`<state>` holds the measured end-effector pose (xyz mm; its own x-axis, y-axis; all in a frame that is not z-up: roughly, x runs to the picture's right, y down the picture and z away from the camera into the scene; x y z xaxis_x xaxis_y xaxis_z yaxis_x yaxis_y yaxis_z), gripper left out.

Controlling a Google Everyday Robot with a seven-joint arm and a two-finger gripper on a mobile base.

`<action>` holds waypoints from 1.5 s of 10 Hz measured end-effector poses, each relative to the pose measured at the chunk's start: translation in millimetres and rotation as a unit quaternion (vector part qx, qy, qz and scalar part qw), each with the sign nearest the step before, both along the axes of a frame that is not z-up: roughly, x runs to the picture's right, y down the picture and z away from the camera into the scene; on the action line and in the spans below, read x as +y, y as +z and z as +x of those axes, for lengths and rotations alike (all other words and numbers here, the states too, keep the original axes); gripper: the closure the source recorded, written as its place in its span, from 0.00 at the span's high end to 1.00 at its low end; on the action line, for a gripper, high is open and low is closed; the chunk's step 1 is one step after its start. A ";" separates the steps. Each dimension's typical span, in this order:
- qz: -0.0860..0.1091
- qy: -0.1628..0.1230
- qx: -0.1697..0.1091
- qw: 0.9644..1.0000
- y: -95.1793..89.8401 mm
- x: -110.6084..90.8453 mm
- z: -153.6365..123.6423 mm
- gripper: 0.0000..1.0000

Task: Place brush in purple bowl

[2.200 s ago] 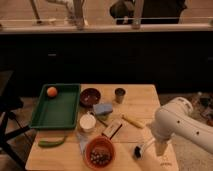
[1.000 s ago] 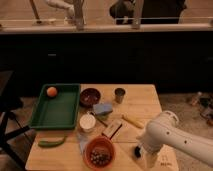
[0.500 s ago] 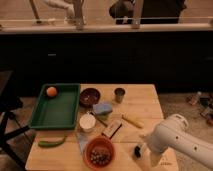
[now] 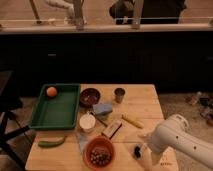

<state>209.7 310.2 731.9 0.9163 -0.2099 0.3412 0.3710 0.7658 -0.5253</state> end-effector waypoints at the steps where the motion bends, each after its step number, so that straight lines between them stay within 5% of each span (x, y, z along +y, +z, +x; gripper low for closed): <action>1: -0.003 -0.007 -0.008 1.000 3.7 -1.2 -1.6 0.80; 5: -0.009 -0.021 -0.021 1.000 14.6 -11.1 7.0 0.80; 10: 0.000 -0.002 0.013 1.000 18.6 -31.2 37.7 0.80; 15: -0.016 0.018 0.030 0.999 29.4 -32.7 57.2 0.80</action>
